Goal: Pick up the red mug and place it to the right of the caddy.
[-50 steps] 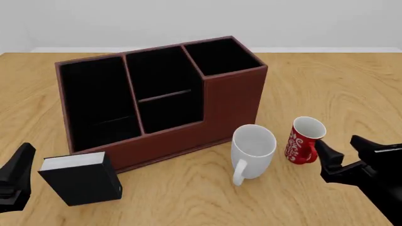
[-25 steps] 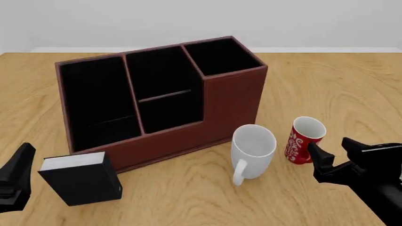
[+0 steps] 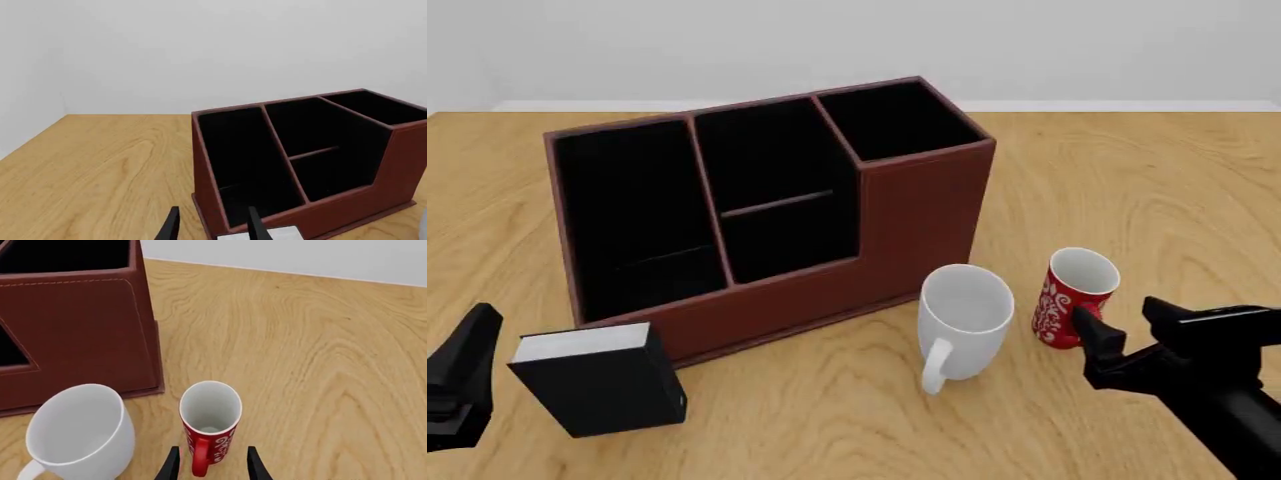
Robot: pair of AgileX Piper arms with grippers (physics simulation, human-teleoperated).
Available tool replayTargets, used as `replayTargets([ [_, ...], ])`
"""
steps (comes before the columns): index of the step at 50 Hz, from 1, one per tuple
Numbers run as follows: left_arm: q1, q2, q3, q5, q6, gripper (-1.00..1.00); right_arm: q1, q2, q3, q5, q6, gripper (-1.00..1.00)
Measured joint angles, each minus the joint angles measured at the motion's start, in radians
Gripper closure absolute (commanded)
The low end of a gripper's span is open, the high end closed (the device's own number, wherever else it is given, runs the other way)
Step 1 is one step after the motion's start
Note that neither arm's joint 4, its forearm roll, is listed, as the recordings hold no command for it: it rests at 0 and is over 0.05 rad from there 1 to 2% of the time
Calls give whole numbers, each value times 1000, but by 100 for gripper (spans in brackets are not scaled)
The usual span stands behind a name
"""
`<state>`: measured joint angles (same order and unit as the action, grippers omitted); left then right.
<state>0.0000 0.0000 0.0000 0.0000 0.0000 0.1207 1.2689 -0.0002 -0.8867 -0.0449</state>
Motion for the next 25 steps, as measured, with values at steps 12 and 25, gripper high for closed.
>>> replayTargets([
  [12, 0, 0, 0, 0, 0, -100, 1, 56, 0, -44, -1, -100],
  [25, 0, 0, 0, 0, 0, -100, 2, 95, 0, -72, -4, -100],
])
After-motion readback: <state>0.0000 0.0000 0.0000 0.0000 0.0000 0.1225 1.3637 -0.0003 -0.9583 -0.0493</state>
